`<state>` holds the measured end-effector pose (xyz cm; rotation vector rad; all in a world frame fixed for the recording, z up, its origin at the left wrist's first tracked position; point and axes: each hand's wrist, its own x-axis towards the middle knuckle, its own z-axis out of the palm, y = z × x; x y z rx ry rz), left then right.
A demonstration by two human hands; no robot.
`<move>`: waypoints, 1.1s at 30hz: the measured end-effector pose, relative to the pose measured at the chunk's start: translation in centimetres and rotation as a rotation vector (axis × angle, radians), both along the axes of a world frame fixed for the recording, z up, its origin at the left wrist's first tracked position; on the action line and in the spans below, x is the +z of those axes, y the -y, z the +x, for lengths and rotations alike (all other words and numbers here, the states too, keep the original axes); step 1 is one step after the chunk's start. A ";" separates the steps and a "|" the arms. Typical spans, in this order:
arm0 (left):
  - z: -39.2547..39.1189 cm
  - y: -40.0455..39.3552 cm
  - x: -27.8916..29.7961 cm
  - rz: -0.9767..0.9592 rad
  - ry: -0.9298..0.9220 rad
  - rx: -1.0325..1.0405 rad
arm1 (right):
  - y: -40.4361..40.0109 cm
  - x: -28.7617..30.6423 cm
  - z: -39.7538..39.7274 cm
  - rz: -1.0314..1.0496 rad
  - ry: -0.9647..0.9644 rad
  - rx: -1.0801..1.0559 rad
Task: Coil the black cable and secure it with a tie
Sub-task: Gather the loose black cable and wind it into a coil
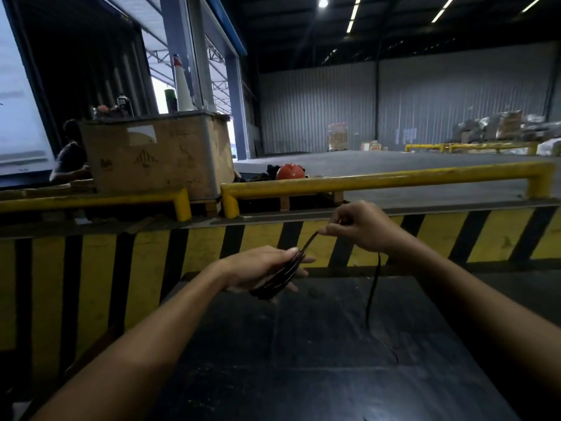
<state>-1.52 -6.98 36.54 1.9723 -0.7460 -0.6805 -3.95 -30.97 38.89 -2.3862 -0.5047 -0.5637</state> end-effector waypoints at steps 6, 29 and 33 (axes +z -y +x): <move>-1.8 2.3 2.2 -0.783 -0.462 -0.260 | -2.0 -7.5 0.4 0.351 -0.133 0.078; -4.1 2.6 0.7 -0.100 -0.300 -0.259 | 3.3 -2.8 -2.2 0.135 0.081 -0.063; -3.7 3.9 3.4 -0.587 -0.394 -0.290 | -0.1 -8.6 -3.4 0.338 -0.205 0.014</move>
